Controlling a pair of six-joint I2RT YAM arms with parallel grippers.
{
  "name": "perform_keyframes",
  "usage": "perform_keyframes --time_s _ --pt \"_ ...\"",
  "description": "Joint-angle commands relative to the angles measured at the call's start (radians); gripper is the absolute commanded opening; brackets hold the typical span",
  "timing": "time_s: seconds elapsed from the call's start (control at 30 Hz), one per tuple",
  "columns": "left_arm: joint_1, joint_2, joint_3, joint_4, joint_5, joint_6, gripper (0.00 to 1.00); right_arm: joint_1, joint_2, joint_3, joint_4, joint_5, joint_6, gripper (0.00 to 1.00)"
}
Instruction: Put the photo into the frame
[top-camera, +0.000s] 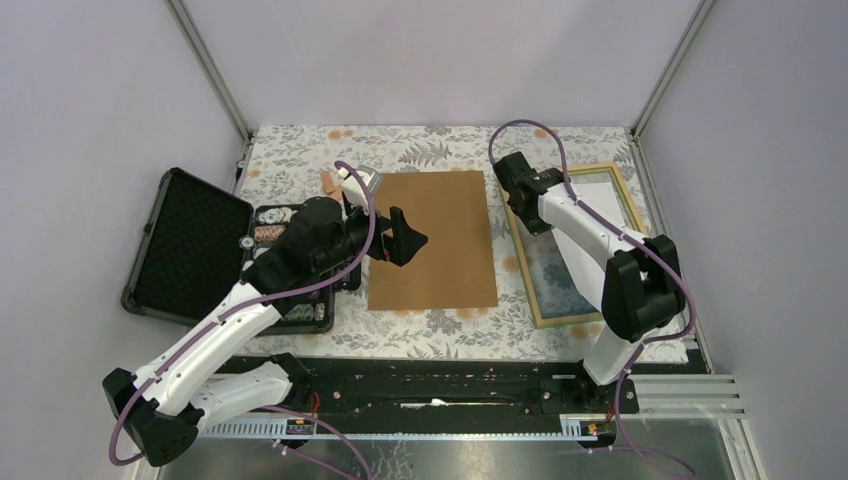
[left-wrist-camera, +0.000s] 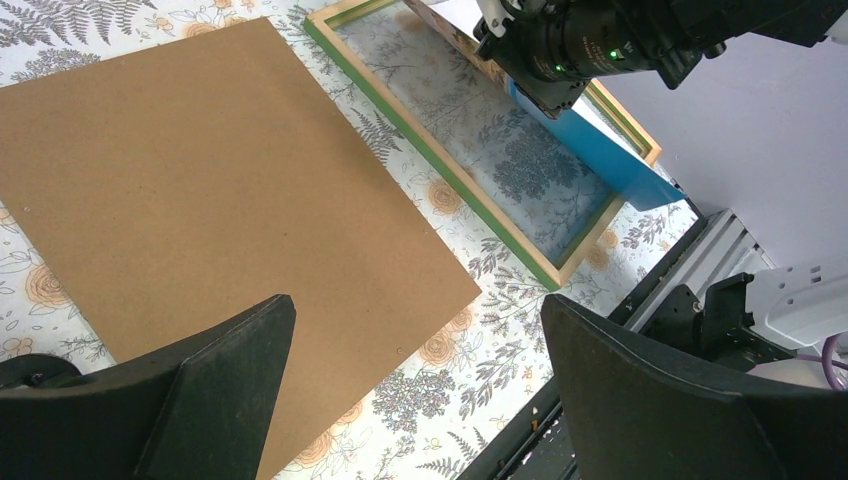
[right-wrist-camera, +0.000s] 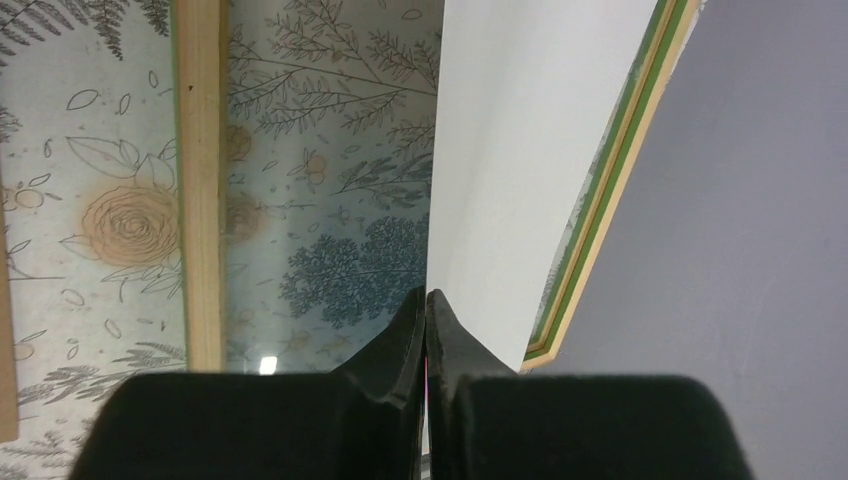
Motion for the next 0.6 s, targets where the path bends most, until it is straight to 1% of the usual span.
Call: perform_keyframes --time_s 0.0,0.23,0.4,0.57 --pt "0.009 0.006 0.001 0.025 -0.004 0.014 0.99 0.001 0.029 0.044 0.056 0.084 -0.068 0.0" --pt "0.015 0.014 -0.002 0.027 0.0 0.012 0.99 -0.004 0.082 0.025 0.135 0.096 -0.098 0.0" --pt "0.021 0.021 -0.003 0.027 0.0 0.012 0.99 -0.009 0.096 -0.023 0.218 0.079 -0.169 0.0" --pt "0.032 0.026 -0.005 0.027 0.002 0.012 0.99 -0.032 0.124 -0.029 0.237 0.087 -0.18 0.0"
